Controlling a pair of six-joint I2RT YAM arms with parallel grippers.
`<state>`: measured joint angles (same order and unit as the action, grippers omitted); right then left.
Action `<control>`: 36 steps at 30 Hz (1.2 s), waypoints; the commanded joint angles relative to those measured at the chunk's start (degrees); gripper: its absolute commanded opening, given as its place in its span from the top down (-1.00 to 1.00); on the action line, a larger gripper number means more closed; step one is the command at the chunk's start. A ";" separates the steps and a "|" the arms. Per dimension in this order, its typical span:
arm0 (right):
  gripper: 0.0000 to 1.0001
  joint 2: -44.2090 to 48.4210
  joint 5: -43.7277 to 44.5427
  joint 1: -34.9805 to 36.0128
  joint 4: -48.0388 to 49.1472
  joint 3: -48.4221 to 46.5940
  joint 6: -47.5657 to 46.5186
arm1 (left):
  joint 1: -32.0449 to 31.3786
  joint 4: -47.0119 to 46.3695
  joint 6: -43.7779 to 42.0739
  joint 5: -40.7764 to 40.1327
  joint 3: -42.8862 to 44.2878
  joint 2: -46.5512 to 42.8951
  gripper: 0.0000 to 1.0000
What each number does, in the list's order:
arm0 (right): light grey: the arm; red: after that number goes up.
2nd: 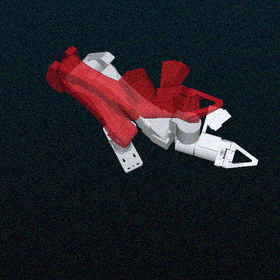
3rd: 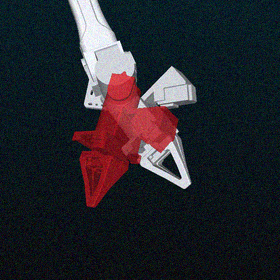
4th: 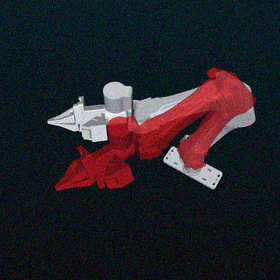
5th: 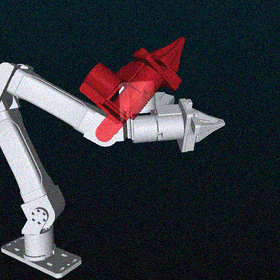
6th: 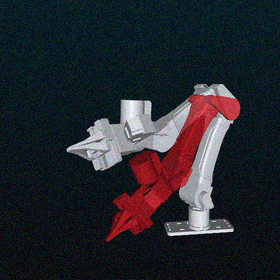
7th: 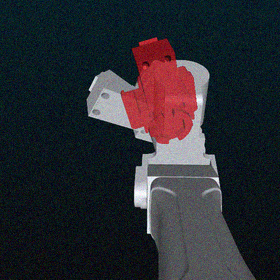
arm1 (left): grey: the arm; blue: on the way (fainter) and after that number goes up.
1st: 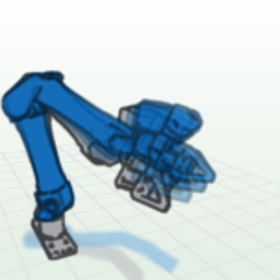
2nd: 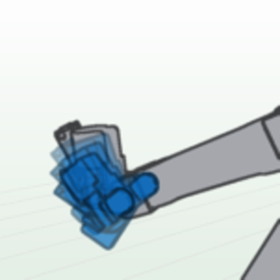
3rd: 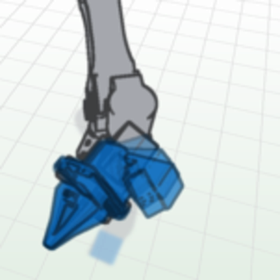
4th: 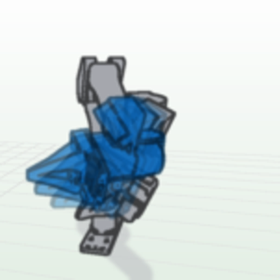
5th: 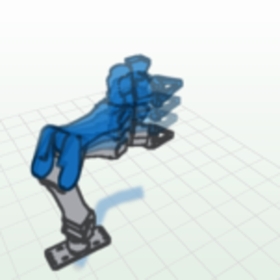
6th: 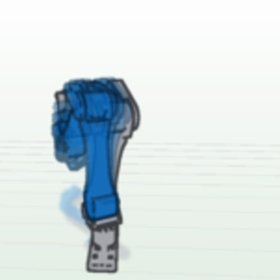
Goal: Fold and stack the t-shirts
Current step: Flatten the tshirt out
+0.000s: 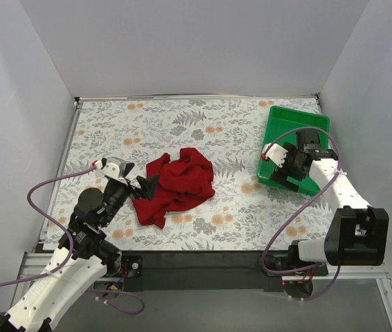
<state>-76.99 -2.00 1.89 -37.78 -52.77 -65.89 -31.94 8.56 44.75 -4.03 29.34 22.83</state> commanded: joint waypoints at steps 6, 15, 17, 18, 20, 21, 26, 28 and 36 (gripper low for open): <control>-0.97 -3.67 -14.00 4.78 0.15 -14.87 29.44 | 0.13 -0.38 -0.72 0.69 -0.34 0.28 -0.96; -0.97 -19.77 3.93 8.65 13.25 -21.31 65.54 | 0.13 -0.30 -0.63 -0.01 -0.34 0.29 -0.96; -0.97 -23.28 6.82 9.01 13.96 -22.81 67.12 | 0.22 -0.30 -0.54 -0.10 -0.34 0.29 -0.96; -0.96 -24.51 7.36 9.18 14.05 -23.42 66.68 | 0.13 -0.30 -0.63 -0.10 -0.34 0.37 -0.96; -0.84 -26.97 10.17 9.18 14.14 -23.95 66.16 | 0.21 -0.29 -0.54 -0.01 -0.34 0.46 -0.96; -0.76 -27.59 10.43 9.18 14.22 -23.95 66.15 | 0.22 -0.30 -0.54 -0.01 -0.43 0.46 -0.96; -0.31 -27.60 13.16 9.10 15.63 -21.32 61.15 | 0.13 -0.65 -0.63 0.34 -0.43 0.72 -0.96; -0.13 -27.07 13.95 9.01 16.33 -19.39 59.05 | 0.22 -0.65 -0.54 0.60 -0.43 0.90 -0.96; 0.33 -26.10 15.27 7.78 17.48 -16.31 48.85 | 0.22 -0.73 -0.54 0.95 -0.43 1.87 -0.96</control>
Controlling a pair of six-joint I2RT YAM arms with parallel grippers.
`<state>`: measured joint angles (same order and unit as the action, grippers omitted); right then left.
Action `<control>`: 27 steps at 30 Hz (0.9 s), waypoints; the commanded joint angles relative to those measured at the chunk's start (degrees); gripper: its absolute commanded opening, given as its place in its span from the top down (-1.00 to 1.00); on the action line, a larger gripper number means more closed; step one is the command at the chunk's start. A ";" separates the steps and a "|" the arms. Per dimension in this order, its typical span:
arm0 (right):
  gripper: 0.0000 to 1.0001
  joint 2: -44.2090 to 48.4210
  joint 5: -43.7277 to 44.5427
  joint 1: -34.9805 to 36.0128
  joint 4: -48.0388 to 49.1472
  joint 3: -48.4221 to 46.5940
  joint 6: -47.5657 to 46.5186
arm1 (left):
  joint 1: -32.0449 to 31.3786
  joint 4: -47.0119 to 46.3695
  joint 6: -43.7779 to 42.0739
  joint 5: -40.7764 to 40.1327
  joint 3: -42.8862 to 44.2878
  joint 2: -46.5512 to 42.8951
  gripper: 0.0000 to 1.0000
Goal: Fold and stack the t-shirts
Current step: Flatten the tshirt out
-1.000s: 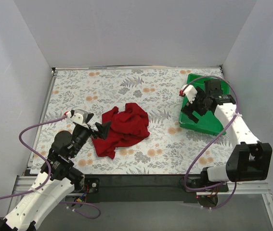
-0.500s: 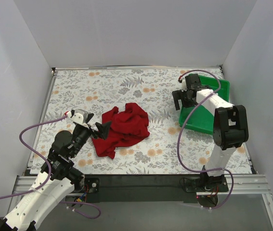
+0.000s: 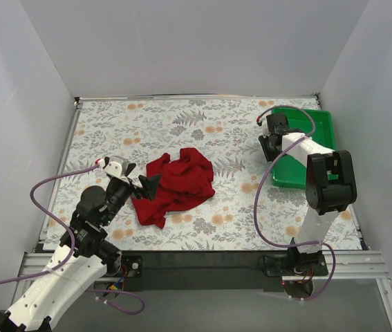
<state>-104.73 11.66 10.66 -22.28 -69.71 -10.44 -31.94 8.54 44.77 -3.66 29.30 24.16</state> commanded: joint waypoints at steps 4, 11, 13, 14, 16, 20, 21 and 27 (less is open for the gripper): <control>0.35 1.54 0.73 -2.57 2.42 -0.07 -10.03 | 0.13 -0.71 -0.56 0.41 -0.47 0.89 -0.96; 0.35 -0.65 0.64 -6.70 3.21 -3.93 -13.29 | 0.21 -0.63 -0.56 0.58 -0.47 0.97 -0.96; 0.31 -1.09 0.38 -7.23 3.30 -4.55 -13.91 | 0.22 -0.71 -0.65 0.67 -0.47 0.97 -0.96; 0.22 -1.09 0.03 -7.40 3.30 -4.64 -14.00 | 0.22 -0.71 -0.65 0.76 -0.47 0.97 -0.96; 0.02 -0.39 -0.67 -7.40 3.30 -4.82 -13.91 | 0.22 -0.71 -0.65 0.85 -0.56 1.06 -0.96; -0.28 3.20 -3.47 -7.40 3.30 -5.35 -13.65 | 0.13 -0.71 -0.65 1.11 -0.47 1.06 -0.96; -0.28 4.17 -3.49 -7.32 3.30 -5.35 -13.73 | 0.21 -0.71 -0.65 1.11 -0.47 1.06 -0.96; -0.61 14.10 -13.13 -7.14 1.28 -4.56 -16.01 | 0.13 -1.15 -0.65 1.81 -0.65 1.76 -0.96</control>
<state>-98.00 5.69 3.25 -21.12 -72.42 -24.67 -31.94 8.40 44.77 -2.96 29.06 25.15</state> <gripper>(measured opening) 0.780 0.982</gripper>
